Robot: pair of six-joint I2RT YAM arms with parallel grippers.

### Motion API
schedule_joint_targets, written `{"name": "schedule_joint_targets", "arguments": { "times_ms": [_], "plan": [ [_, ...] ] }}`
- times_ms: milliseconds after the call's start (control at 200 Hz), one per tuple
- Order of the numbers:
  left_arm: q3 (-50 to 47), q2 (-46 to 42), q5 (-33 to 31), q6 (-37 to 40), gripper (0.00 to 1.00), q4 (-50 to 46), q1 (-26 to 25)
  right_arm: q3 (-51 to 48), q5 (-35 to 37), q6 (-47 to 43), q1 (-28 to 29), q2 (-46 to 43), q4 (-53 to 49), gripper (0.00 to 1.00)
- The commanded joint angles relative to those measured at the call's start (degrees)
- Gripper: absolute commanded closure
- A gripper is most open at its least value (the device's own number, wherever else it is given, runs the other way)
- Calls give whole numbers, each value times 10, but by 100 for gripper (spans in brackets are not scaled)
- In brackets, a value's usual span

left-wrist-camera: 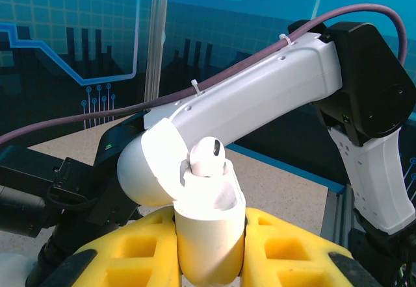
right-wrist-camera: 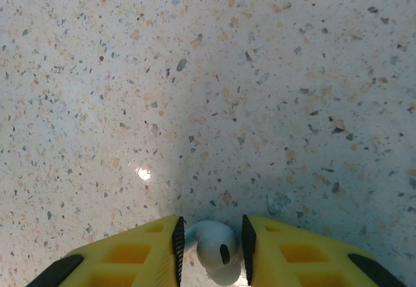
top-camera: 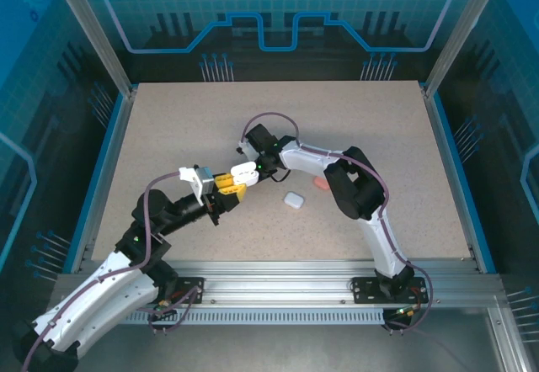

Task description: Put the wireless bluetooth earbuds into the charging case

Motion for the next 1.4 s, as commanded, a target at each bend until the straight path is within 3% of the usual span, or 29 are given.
{"name": "schedule_joint_targets", "arguments": {
  "times_ms": [0,965,1186,1396],
  "plan": [
    [-3,-8,-7,8,99,14,-4,-14,-10,-7,17,-2,-50,68],
    [-3,-17,-11,10,99,-1,-4,-32,-1,-4,21,-39,-37,79],
    [-5,-17,-10,8,99,-4,-4,-78,9,-5,7,-106,-19,79],
    [-5,-11,-10,-1,99,-6,-4,-181,52,-13,-20,-244,-2,79]
  ]
}}
